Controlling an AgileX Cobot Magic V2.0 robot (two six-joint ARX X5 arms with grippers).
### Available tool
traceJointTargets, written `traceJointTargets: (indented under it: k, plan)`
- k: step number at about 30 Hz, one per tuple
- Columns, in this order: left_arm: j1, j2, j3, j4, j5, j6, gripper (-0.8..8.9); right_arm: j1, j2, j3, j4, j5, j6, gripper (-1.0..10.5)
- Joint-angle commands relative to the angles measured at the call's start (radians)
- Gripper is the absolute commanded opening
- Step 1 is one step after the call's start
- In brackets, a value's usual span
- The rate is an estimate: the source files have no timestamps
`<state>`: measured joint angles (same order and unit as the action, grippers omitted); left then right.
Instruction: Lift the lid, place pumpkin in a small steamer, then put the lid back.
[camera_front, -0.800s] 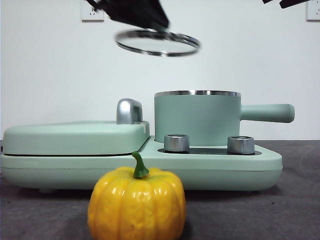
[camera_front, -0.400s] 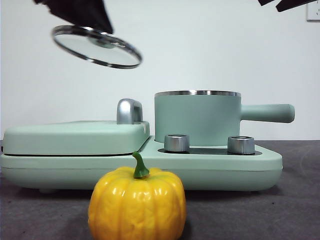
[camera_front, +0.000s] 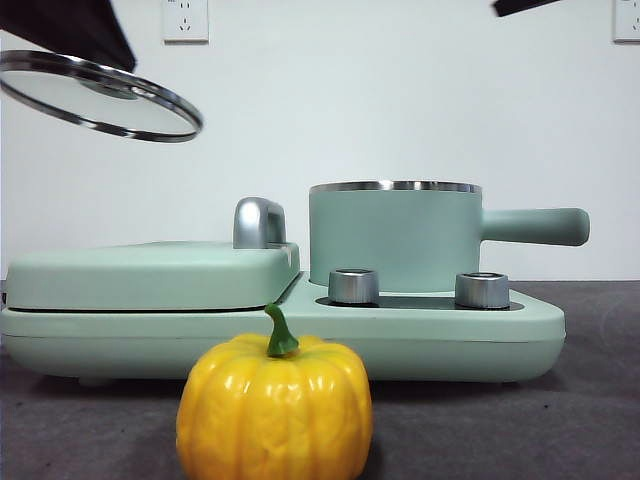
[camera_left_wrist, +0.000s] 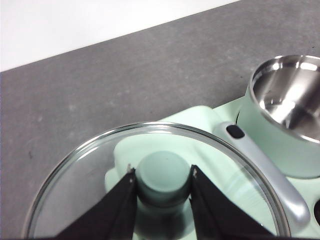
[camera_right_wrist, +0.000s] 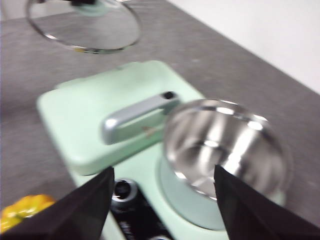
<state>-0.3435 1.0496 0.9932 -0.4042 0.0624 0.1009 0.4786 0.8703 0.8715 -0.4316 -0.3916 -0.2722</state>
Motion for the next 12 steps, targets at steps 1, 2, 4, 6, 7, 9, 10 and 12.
traceJointTargets:
  k: [1,2,4,6,7,9,10,12]
  plan:
    - [0.01,-0.041,-0.002,0.02,0.004,-0.016,0.1,0.075,0.041,0.022,-0.006,-0.001,0.01,3.2]
    - [0.015,-0.054,-0.003,0.013,0.004,-0.016,0.1,0.106,0.056,0.022,-0.013,0.0,0.008,3.2]
    - [0.024,-0.07,-0.003,0.007,0.004,-0.016,0.1,0.165,0.09,0.022,-0.026,0.0,-0.002,3.2]
    - [0.031,-0.08,-0.003,0.008,0.004,-0.015,0.1,0.224,0.131,0.022,-0.026,0.002,-0.02,3.2]
    - [0.035,-0.084,-0.003,0.008,0.004,-0.014,0.1,0.248,0.148,0.022,-0.026,0.008,-0.029,3.2]
    - [0.043,-0.085,-0.003,0.008,0.004,-0.014,0.1,0.3,0.192,0.022,-0.026,0.036,-0.038,3.2]
    - [0.045,-0.085,-0.003,0.008,0.004,-0.014,0.1,0.321,0.211,0.022,-0.028,0.048,-0.044,3.3]
    - [0.047,-0.084,-0.003,0.009,0.004,-0.013,0.1,0.362,0.252,0.022,-0.035,0.066,-0.058,3.7]
